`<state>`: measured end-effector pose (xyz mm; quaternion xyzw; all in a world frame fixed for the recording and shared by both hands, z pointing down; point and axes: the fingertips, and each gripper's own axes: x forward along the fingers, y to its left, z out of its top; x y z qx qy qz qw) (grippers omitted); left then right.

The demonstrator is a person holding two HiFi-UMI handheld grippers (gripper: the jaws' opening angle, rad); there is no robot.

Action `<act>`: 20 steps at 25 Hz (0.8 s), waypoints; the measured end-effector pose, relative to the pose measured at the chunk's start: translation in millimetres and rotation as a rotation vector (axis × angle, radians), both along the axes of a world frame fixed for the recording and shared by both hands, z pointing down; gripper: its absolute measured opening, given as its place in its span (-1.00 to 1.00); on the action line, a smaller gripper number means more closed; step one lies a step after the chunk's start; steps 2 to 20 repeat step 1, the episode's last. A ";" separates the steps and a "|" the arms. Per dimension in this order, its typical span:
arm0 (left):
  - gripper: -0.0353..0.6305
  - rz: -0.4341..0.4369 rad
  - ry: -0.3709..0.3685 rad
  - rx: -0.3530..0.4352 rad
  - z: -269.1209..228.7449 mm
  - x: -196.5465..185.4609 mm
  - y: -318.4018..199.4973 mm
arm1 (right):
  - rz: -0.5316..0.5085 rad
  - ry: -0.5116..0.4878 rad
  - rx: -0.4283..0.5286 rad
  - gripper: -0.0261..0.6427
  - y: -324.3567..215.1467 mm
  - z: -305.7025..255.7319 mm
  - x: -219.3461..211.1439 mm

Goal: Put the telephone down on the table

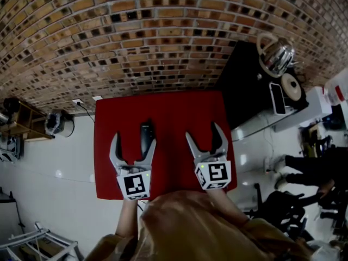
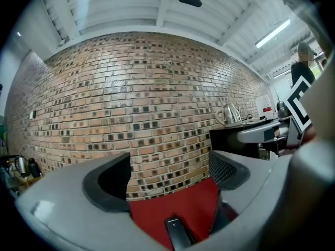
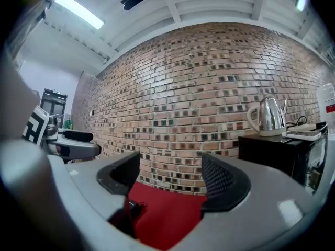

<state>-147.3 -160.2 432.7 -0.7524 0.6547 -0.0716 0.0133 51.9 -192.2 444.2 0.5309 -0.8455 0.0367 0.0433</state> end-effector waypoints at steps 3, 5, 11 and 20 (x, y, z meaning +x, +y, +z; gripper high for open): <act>0.53 -0.002 0.004 -0.004 1.0 -0.4 -0.2 | -0.002 0.004 0.001 0.11 -0.2 0.4 -0.4; 0.53 -0.002 0.004 -0.004 1.0 -0.4 -0.2 | -0.002 0.004 0.001 0.11 -0.2 0.4 -0.4; 0.53 -0.002 0.004 -0.004 1.0 -0.4 -0.2 | -0.002 0.004 0.001 0.11 -0.2 0.4 -0.4; 0.53 -0.002 0.004 -0.004 1.0 -0.4 -0.2 | -0.002 0.004 0.001 0.11 -0.2 0.4 -0.4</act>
